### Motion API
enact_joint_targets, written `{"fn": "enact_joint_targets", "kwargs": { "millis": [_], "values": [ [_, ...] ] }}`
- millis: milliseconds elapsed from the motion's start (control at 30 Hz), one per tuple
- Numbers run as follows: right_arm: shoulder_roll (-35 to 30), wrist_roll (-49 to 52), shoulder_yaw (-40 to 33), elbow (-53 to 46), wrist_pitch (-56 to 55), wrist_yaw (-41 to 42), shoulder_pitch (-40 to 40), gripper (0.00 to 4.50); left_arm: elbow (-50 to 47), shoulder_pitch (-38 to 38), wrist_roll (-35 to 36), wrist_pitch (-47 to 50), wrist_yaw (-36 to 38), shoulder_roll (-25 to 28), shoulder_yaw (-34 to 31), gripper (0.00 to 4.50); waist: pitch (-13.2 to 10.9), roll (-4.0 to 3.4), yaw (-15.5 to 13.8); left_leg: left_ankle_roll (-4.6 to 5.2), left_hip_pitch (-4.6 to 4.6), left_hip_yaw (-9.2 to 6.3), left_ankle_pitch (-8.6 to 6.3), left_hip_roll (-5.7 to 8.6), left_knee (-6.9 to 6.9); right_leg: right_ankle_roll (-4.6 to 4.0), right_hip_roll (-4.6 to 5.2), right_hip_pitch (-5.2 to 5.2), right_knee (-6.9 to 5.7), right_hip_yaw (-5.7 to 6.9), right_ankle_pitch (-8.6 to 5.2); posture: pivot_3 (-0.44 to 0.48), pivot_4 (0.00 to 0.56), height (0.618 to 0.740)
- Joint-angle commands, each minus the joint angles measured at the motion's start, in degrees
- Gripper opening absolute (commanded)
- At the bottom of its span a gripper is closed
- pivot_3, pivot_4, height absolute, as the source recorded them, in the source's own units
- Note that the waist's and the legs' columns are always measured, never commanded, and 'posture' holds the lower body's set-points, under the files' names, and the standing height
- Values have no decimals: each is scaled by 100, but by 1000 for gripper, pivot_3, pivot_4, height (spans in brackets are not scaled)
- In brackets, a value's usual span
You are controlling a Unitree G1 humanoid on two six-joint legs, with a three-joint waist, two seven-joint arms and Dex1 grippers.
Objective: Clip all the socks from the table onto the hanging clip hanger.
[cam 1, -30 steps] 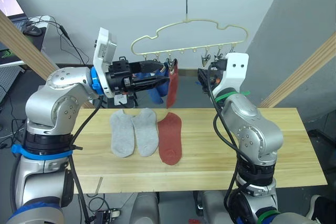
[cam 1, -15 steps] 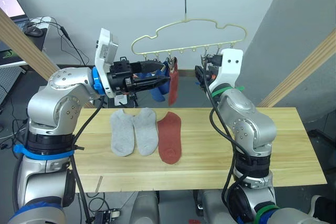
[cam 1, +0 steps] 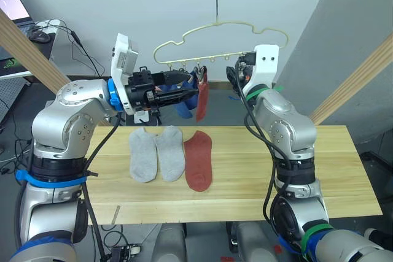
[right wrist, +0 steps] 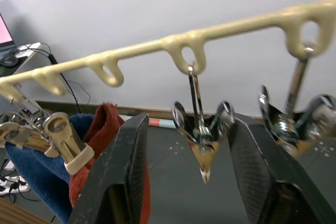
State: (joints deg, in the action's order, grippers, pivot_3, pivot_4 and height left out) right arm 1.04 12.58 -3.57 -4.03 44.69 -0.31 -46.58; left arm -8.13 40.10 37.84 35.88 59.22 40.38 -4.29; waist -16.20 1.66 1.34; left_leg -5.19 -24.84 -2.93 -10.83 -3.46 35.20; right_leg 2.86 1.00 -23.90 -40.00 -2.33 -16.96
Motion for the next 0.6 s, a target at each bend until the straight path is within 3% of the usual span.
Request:
{"fn": "enact_joint_targets", "kwargs": {
  "millis": [33, 533, 600],
  "values": [
    [10, 66, -50, 83, -281, 104, -294, 2325, -256, -21, 66, 7, -55, 58, -149, 2398, 0, 0, 0, 0, 0, 0, 0, 0, 0, 0, 0, -1, 0, 0, 0, 125, 223, 740],
    [-14, 11, -60, 383, -367, 116, -538, 2325, -363, -84, 81, 65, -168, 57, -186, 2398, 0, 0, -75, 0, -2, 2, 0, 0, -1, 0, -1, -7, -2, -2, 0, 146, 234, 740],
    [-24, -4, -84, 414, -370, 81, -546, 1941, -340, -68, 64, 51, -169, 47, -172, 2398, 0, 0, -92, 0, -2, 2, 0, -1, -1, 0, -2, -8, -2, -3, 0, 141, 233, 740]
  ]
}}
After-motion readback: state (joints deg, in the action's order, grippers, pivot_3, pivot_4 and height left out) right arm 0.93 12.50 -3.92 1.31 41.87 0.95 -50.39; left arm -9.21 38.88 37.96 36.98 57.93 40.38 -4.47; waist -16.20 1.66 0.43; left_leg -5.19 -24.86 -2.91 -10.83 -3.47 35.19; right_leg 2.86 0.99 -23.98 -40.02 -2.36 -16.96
